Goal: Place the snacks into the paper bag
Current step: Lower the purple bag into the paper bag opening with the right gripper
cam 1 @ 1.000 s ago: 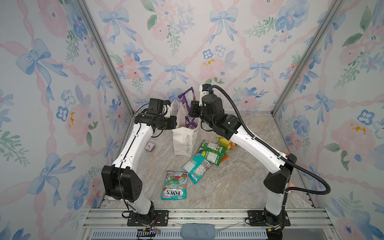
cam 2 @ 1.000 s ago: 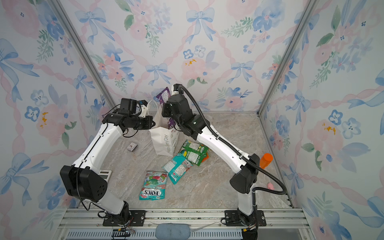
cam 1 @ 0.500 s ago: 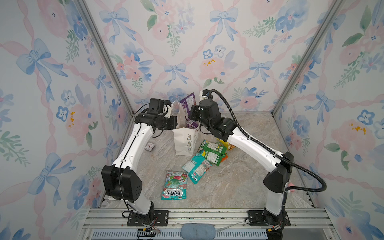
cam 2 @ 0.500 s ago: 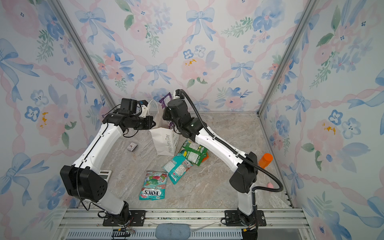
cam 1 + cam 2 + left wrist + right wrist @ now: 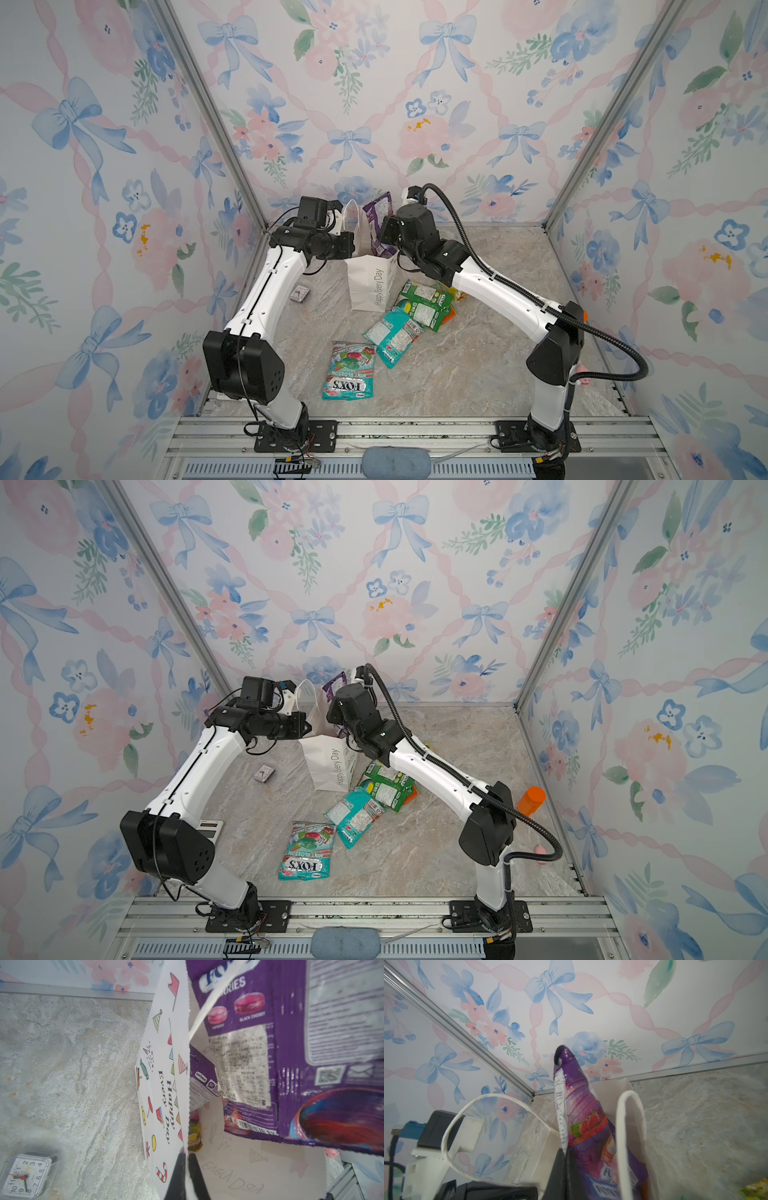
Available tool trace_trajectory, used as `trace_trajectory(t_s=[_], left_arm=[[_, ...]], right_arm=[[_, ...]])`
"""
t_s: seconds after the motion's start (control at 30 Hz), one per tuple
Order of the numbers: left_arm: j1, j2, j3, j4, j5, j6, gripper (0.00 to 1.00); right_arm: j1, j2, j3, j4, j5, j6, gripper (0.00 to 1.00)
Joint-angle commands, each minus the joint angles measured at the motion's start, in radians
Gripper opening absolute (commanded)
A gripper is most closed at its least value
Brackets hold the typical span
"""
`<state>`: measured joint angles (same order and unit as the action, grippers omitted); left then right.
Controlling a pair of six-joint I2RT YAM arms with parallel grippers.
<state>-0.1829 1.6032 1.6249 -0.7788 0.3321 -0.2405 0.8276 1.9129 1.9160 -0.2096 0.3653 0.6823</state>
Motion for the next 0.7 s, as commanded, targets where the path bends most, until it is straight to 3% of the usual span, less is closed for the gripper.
trace_trajectory(t_s=[0.0,0.3,0.57,0.6,0.67], left_arm=[[-0.003,-0.006,-0.016,0.011,0.025,-0.005,0.00],[-0.004,-0.010,-0.015,0.012,0.032,-0.006,0.00],[-0.003,-0.010,-0.016,0.012,0.034,-0.006,0.00],[-0.001,-0.011,-0.016,0.012,0.035,-0.005,0.00],[-0.001,-0.009,-0.017,0.013,0.035,-0.006,0.00]], right_arm=[[-0.015,0.012,0.004,0.077,-0.035,0.057,0.00],[-0.026,0.061,0.026,0.099,-0.110,0.137,0.00],[-0.036,0.074,0.039,0.081,-0.108,0.141,0.00],[-0.039,0.071,0.036,0.081,-0.108,0.146,0.01],[-0.046,0.065,0.023,0.086,-0.110,0.150,0.14]])
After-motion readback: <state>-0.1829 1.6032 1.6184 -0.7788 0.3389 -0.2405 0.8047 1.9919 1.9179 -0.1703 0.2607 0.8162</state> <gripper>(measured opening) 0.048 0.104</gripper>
